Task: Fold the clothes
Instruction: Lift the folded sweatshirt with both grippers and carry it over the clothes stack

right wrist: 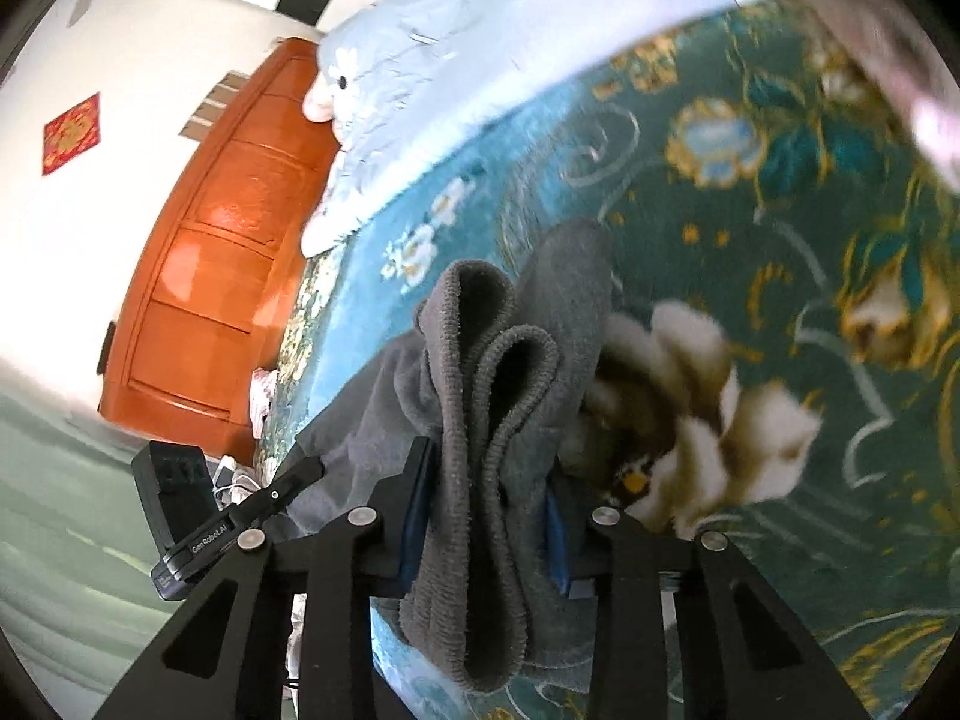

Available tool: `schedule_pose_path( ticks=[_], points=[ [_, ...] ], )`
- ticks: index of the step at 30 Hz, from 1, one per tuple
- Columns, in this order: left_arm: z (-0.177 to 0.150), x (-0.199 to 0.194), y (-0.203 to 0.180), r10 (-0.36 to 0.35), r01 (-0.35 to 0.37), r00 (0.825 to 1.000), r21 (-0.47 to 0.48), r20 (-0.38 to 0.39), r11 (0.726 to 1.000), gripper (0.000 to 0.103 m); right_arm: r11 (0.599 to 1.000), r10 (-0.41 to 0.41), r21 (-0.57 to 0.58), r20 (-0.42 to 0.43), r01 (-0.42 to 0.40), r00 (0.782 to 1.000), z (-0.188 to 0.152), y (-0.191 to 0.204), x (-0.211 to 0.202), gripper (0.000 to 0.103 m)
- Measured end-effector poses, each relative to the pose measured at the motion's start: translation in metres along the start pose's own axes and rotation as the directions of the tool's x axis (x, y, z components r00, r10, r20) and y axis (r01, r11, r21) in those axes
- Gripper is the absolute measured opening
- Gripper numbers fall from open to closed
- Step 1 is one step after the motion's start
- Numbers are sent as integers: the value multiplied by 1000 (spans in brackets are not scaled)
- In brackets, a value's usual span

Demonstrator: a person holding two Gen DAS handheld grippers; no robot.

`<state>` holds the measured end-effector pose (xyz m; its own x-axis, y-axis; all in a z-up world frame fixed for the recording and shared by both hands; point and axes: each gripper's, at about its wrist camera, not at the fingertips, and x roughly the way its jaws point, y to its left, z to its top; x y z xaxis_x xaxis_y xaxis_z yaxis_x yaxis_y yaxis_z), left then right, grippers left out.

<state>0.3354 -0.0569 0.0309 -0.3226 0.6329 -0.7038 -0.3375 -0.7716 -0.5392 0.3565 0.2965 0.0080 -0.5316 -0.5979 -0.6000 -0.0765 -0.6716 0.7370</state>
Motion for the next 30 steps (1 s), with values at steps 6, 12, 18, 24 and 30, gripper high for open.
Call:
schedule_pose_path(
  ticks=[6,12,18,24,30],
  points=[
    [7,-13,-48,-36,33,998,59,55,998,25,998,35,-57,49,-32,998,10,6,-44,34],
    [34,-38,-123,-96,68,986,200,133,977,25,982,95,-175,132,-71,987,30,27,-118,34],
    [93,-44,-220,-204,144,968,342,148,929,25,955,92,-297,290,-2,953,79,56,-221,33],
    [145,-22,-334,-278,183,952,496,124,849,25,938,5,-318,410,137,912,131,63,-319,33],
    [173,23,-412,-285,214,957,521,59,826,25,923,-115,-273,476,270,872,166,52,-383,33]
  ],
)
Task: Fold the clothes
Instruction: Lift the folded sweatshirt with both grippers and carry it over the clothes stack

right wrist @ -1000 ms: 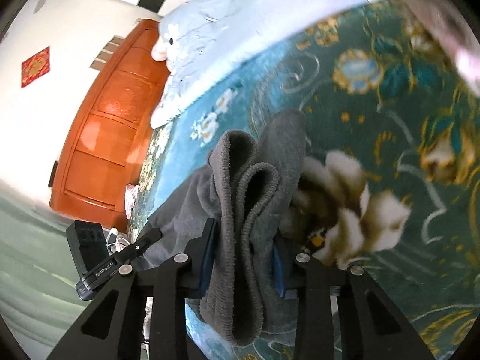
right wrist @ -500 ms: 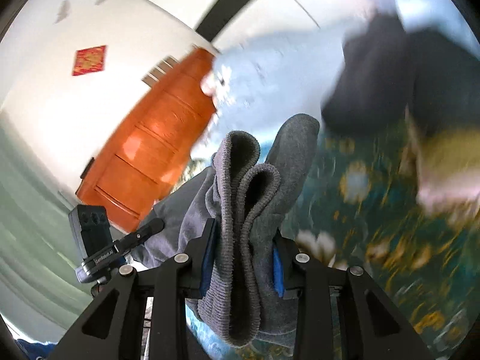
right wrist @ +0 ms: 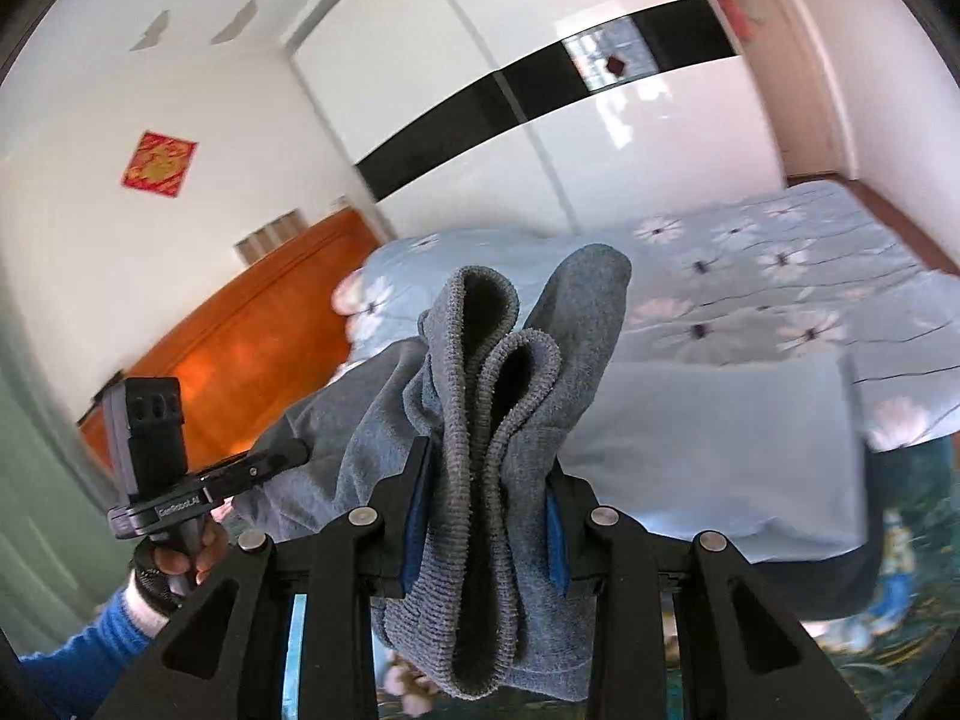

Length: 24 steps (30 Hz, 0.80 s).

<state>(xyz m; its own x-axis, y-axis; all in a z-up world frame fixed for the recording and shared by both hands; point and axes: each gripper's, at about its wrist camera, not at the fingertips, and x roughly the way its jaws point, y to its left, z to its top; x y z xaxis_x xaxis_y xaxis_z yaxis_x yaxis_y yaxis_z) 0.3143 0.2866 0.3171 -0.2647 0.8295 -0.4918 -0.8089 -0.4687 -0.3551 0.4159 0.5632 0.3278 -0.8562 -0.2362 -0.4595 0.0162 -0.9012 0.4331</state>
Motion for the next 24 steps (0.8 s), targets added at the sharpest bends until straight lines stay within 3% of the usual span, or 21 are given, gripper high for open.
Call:
schedule_pose_path(
  ticks=[8,11,13,16,18,21,24],
  points=[
    [37,65,-44,12,-11,1000,33,-22,999,25,995,-78,65,19,77,997,27,-50,-8,33],
    [38,83,-59,82,-82,997,102,4,991,29,988,-103,117,43,98,994,37,-72,-6,33],
    [25,106,-56,159,-149,986,138,-59,979,34,980,-128,159,42,119,991,36,-90,3,33],
    [-4,134,-40,234,-203,957,182,-172,962,35,955,-170,242,-31,173,985,20,-122,32,34],
    [-15,129,-27,214,-188,962,154,-172,970,35,949,-177,254,-65,188,982,7,-133,49,34],
    [-28,118,-7,167,-153,972,99,-162,983,40,953,-132,269,-55,141,990,-1,-140,57,34],
    [-22,108,-6,157,-149,979,67,-131,987,42,954,-147,255,-55,156,988,2,-139,51,34]
  ],
)
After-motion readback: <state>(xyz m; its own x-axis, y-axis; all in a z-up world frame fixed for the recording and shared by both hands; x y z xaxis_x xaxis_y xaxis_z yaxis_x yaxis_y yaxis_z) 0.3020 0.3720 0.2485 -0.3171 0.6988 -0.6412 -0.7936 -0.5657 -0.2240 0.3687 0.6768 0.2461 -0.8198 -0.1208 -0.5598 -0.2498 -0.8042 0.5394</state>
